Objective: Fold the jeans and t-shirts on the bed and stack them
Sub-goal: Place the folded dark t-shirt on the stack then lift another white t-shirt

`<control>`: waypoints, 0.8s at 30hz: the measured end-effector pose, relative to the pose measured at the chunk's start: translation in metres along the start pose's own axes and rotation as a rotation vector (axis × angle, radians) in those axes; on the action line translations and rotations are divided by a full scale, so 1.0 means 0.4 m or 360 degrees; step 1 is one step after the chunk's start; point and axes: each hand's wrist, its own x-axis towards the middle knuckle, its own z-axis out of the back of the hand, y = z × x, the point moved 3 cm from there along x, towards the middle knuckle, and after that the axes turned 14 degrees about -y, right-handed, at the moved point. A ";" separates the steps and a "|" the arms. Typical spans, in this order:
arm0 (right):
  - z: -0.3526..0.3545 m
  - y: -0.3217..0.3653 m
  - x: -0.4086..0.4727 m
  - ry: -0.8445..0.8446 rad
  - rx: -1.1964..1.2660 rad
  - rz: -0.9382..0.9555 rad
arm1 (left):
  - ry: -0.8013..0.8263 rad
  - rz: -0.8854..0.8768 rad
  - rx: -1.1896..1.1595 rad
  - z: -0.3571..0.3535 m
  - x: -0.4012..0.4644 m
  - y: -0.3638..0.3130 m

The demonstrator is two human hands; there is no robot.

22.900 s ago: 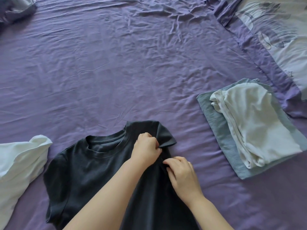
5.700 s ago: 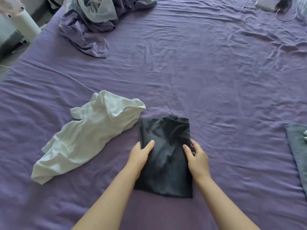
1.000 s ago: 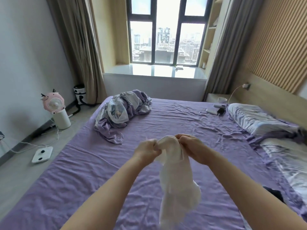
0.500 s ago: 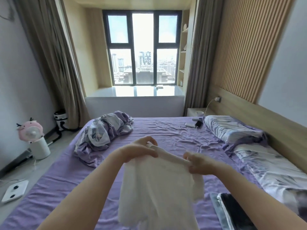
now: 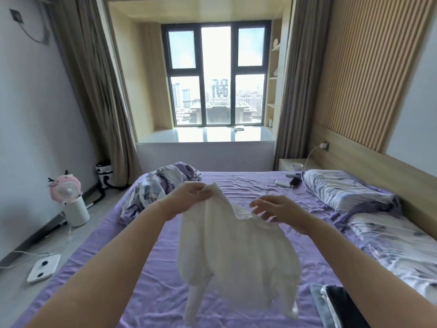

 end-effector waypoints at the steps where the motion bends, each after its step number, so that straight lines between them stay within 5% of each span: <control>1: -0.019 0.021 0.005 0.0040 -0.0035 0.0067 | 0.0019 -0.0024 -0.0007 -0.003 0.000 -0.004; 6: -0.094 0.134 0.017 0.0108 -0.0248 0.0653 | 0.0025 -0.0367 0.0153 -0.038 0.002 -0.052; 12: -0.127 0.166 0.028 0.0288 -0.0021 0.0472 | -0.0124 -0.0370 0.0024 -0.017 0.009 -0.047; 17: -0.177 0.167 0.020 0.0234 -0.0294 0.0516 | -0.0169 -0.0044 0.0138 -0.016 -0.016 0.005; 20: -0.165 0.180 0.035 0.0026 -0.0343 0.0592 | 0.0057 0.0209 -0.0061 -0.015 -0.064 0.039; 24: -0.119 0.205 0.057 -0.0199 -0.0528 0.0721 | 0.0216 0.0045 0.0669 -0.022 -0.106 0.118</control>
